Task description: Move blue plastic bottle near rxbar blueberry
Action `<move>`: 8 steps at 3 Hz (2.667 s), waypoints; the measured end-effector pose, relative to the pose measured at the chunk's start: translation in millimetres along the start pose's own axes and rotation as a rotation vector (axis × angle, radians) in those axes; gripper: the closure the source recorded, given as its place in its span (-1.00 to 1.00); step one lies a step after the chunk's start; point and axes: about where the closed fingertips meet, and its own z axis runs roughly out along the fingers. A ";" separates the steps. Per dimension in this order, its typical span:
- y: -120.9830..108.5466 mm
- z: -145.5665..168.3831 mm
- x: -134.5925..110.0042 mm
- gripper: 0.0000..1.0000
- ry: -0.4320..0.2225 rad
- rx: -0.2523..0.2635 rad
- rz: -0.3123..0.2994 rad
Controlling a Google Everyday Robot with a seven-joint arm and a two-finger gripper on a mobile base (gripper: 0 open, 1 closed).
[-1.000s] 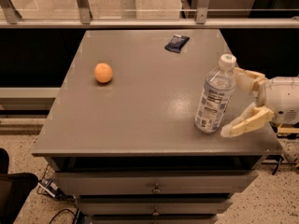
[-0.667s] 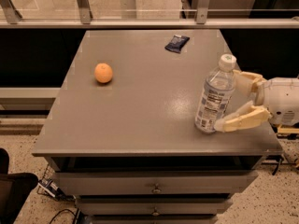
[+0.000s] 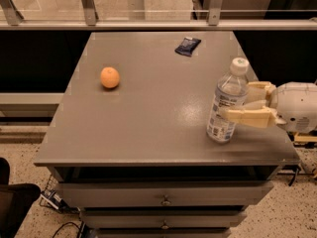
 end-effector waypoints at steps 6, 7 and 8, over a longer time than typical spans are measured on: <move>-131.5 3.9 -64.4 1.00 -0.112 0.080 0.032; -194.1 15.3 -72.7 1.00 -0.109 0.144 0.015; -241.2 23.7 -66.1 1.00 -0.097 0.187 -0.019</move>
Offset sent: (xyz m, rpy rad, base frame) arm 0.0000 0.0022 0.0007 -0.0005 -0.0009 0.0040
